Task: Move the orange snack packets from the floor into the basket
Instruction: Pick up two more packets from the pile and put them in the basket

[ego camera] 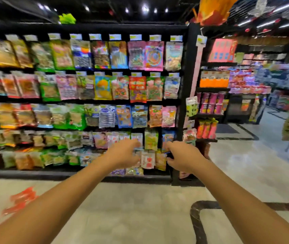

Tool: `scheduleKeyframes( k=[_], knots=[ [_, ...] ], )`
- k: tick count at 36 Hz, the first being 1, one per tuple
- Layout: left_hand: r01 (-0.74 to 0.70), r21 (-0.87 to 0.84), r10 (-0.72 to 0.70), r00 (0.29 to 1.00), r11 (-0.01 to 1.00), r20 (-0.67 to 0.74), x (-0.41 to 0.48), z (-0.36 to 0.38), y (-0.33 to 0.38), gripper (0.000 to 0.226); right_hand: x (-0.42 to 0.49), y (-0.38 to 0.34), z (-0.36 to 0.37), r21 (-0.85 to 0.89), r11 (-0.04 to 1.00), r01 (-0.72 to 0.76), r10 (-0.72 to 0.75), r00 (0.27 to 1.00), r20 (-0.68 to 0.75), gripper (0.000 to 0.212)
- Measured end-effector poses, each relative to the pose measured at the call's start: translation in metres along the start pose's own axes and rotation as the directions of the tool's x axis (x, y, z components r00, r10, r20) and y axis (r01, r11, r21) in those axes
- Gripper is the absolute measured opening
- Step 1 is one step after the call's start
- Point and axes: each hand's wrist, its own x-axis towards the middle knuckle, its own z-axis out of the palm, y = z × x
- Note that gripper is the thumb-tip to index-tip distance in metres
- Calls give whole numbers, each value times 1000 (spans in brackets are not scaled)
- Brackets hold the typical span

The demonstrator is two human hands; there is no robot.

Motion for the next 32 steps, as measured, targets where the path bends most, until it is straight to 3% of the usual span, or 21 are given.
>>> scheduleKeyframes(
  k=[6,14,22,32],
  knots=[
    [199,-25,-199,980,980,-11,-56,-23,-128,53,71,-126,12,-4,976,217,-216,975,49,47],
    [422,8,-421,907,907,-23,-130,-49,-298,56,157,-309,37,15,907,421,-421,905,60,46],
    [492,0,-492,870,870,-23,-177,-66,-431,49,222,-446,66,63,866,496,-500,859,113,45],
    [548,-25,-548,836,836,-7,-146,-55,-555,49,323,-526,100,68,828,557,-561,814,152,45]
  ],
)
